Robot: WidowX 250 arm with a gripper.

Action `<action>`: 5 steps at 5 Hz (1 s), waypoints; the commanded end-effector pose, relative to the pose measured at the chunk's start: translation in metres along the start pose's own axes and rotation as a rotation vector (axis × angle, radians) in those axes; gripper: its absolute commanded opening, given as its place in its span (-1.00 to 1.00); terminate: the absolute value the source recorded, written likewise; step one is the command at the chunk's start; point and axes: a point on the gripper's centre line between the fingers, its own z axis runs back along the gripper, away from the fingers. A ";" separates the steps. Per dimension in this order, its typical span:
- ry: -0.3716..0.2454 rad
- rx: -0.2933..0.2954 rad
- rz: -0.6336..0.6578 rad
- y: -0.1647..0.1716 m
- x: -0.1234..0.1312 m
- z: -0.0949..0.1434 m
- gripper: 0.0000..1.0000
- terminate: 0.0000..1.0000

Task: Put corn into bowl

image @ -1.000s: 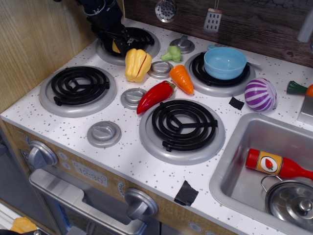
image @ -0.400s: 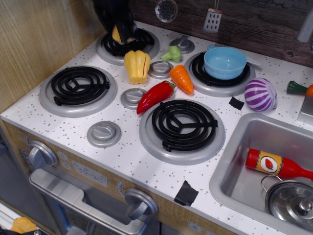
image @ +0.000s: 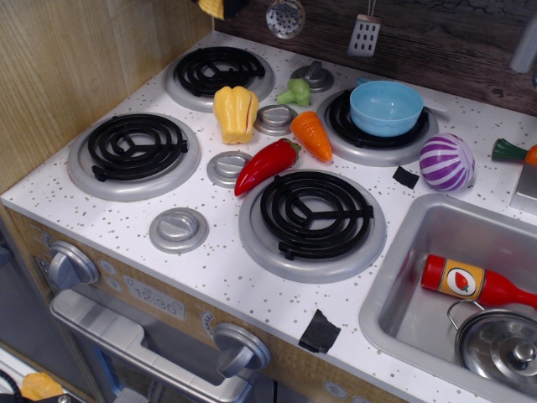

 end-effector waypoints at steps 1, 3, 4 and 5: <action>-0.103 -0.059 0.109 -0.031 -0.003 0.026 -1.00 -1.00; -0.256 -0.062 0.149 -0.090 0.012 0.006 -1.00 -1.00; -0.292 -0.103 0.109 -0.097 0.033 -0.011 -1.00 -1.00; -0.331 -0.158 0.077 -0.106 0.050 -0.042 -1.00 -1.00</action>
